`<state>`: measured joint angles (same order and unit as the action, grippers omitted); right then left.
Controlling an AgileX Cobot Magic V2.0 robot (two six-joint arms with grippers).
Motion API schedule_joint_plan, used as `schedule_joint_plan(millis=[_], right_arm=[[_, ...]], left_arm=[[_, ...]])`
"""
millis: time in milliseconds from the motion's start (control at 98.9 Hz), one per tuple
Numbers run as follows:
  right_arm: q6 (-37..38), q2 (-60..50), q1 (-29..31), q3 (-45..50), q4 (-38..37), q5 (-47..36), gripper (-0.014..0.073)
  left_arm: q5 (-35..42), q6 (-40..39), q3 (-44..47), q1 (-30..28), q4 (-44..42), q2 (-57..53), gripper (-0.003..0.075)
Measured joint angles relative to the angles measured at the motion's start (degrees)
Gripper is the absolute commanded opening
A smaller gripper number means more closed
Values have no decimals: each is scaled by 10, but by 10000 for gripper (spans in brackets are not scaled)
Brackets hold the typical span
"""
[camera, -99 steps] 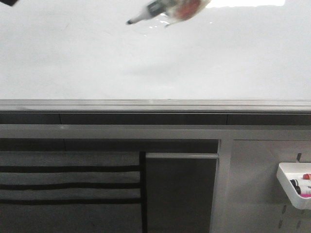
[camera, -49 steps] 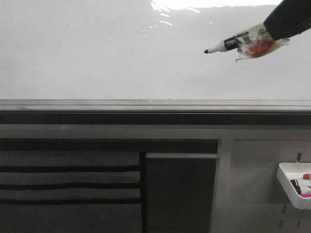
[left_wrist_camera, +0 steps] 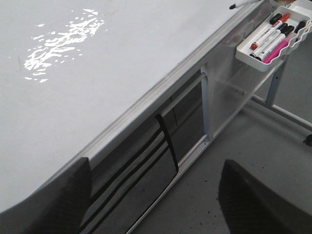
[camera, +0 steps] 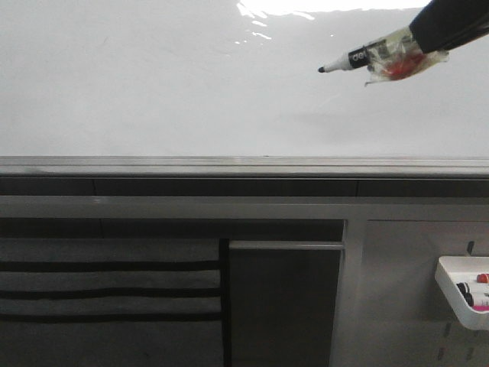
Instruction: Write number 3 on whiteboard
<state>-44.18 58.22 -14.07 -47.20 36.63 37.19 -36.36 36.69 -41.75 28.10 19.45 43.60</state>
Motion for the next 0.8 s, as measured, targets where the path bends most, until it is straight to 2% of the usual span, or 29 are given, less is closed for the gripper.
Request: schedule_joint_plan(millis=[111, 344, 445, 587, 799], right_arm=[[18, 18, 0, -29, 7, 12, -7], [57, 118, 0, -153, 3, 88, -7], [117, 164, -10, -205, -65, 93, -7], [192, 197, -54, -245, -168, 93, -7], [214, 247, -70, -282, -194, 92, -7]], left_arm=[[0, 0, 0, 0, 0, 0, 503], [0, 0, 0, 0, 0, 0, 503], [0, 0, 0, -1, 0, 0, 503], [0, 0, 0, -1, 0, 0, 503], [0, 0, 0, -1, 0, 0, 503]])
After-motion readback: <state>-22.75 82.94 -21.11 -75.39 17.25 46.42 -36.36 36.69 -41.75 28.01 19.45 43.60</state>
